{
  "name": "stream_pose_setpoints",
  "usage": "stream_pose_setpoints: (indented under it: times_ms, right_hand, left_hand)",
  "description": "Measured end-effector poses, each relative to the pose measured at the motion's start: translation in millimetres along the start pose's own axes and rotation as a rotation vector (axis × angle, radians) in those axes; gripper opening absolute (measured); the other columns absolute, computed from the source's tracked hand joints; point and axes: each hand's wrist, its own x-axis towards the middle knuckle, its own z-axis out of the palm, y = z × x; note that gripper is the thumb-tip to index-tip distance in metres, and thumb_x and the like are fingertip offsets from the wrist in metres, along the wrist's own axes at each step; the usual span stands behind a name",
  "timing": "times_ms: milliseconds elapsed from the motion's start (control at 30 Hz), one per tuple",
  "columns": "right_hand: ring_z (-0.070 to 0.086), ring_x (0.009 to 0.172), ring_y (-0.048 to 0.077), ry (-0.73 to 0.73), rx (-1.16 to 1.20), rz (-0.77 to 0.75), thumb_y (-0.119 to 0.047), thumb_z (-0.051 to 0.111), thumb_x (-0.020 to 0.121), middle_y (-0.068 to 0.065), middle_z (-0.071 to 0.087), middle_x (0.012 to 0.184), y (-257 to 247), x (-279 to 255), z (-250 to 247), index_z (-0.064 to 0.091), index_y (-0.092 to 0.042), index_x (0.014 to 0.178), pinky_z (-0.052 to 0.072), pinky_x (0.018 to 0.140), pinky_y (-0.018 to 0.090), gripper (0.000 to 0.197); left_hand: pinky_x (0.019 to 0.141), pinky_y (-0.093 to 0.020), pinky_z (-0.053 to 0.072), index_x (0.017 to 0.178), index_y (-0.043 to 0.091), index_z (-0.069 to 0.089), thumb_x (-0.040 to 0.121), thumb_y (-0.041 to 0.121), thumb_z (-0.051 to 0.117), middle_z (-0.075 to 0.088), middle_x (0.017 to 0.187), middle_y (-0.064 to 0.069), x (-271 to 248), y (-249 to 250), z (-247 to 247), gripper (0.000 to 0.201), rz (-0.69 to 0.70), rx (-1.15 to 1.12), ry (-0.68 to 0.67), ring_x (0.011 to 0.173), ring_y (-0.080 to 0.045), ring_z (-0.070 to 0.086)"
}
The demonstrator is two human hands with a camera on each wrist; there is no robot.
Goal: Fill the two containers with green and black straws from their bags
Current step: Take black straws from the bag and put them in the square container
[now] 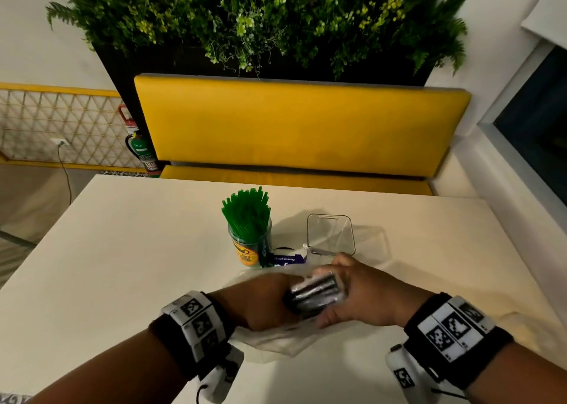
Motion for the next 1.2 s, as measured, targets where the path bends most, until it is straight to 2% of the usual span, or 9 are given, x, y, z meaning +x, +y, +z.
stream_pose_setpoints:
  times_ms: [233,333,433,600,700,833,1000,1100,1200]
  right_hand:
    - [0.057,0.075,0.020,-0.001,-0.135,0.130,-0.057,0.051,0.090,-0.006,0.055,0.075,19.5,-2.2,38.2,0.044,-0.026,0.090,0.037,0.059,0.031,0.032]
    - [0.062,0.081,0.024,0.050,-0.338,0.125,-0.045,0.060,0.087,-0.002,0.052,0.117,18.0,-2.9,50.1,0.027,-0.036,0.134,0.042,0.061,0.031,0.058]
    - [0.061,0.082,0.022,0.209,-0.441,0.146,-0.034,0.054,0.094,0.007,0.016,0.154,21.8,8.1,54.7,-0.002,-0.037,0.150,0.050,0.064,0.032,0.079]
    - [0.058,0.102,0.026,0.191,-0.448,0.220,-0.027,0.048,0.098,0.004,-0.012,0.164,33.3,27.0,47.7,0.002,-0.026,0.155,0.052,0.077,0.037,0.073]
    - [0.057,0.105,0.026,0.200,-0.440,0.222,-0.022,0.053,0.095,-0.005,-0.003,0.164,32.8,30.0,44.4,0.015,-0.021,0.154,0.053,0.082,0.040,0.070]
    - [0.060,0.100,0.025,0.265,-0.349,0.183,-0.020,0.057,0.092,-0.013,0.006,0.160,40.0,28.5,43.0,0.026,-0.020,0.151,0.055,0.082,0.042,0.066]
    - [0.065,0.083,0.022,0.287,-0.294,0.152,-0.015,0.059,0.088,-0.015,0.013,0.155,47.0,29.9,43.7,0.032,-0.020,0.144,0.057,0.073,0.040,0.062]
    - [0.066,0.087,0.022,0.281,-0.274,0.148,-0.018,0.058,0.089,-0.017,0.013,0.155,47.6,31.2,42.7,0.033,-0.020,0.144,0.057,0.076,0.040,0.060]
    - [0.066,0.092,0.022,0.285,-0.281,0.146,-0.023,0.058,0.090,-0.015,0.016,0.156,47.6,32.2,41.7,0.033,-0.021,0.144,0.057,0.079,0.040,0.059]
  left_hand:
    - [0.075,-0.034,0.053,0.088,0.019,0.071,0.075,0.002,0.073,0.068,0.075,-0.010,6.0,29.0,-41.7,0.021,0.203,-0.964,0.114,0.069,-0.022,0.064]
    - [0.078,-0.040,0.051,0.085,0.018,0.068,0.077,0.003,0.068,0.063,0.074,-0.009,31.5,46.6,-71.9,0.017,0.280,-1.248,0.468,0.071,-0.026,0.061]
    - [0.074,-0.038,0.050,0.090,0.016,0.061,0.087,0.001,0.061,0.057,0.078,-0.011,63.8,54.8,-87.5,0.015,0.301,-1.376,0.741,0.074,-0.026,0.059]
    - [0.079,-0.037,0.054,0.090,0.013,0.064,0.091,0.002,0.065,0.066,0.081,-0.009,117.5,50.5,-69.2,0.011,0.154,-1.247,0.917,0.081,-0.025,0.066]
    - [0.082,-0.032,0.054,0.092,0.013,0.074,0.089,0.008,0.072,0.075,0.089,-0.002,139.9,35.1,-51.9,0.006,-0.025,-1.160,0.978,0.089,-0.017,0.070]
    - [0.074,-0.021,0.050,0.100,0.017,0.072,0.088,0.012,0.073,0.075,0.094,0.005,156.7,11.5,-35.6,0.013,-0.122,-1.062,0.925,0.081,-0.001,0.067]
    - [0.079,-0.038,0.059,0.097,0.013,0.070,0.079,0.022,0.082,0.076,0.089,-0.006,159.0,-22.7,-9.1,0.023,-0.302,-0.735,0.645,0.083,-0.016,0.071]
    - [0.086,-0.052,0.058,0.093,0.004,0.068,0.069,0.028,0.085,0.073,0.091,-0.019,153.5,-34.1,-2.6,0.038,-0.251,-0.731,0.476,0.092,-0.036,0.071]
    - [0.092,-0.046,0.057,0.118,0.012,0.060,0.074,0.025,0.085,0.068,0.110,-0.019,149.3,-30.9,-13.2,0.052,-0.128,-0.851,0.431,0.101,-0.028,0.069]
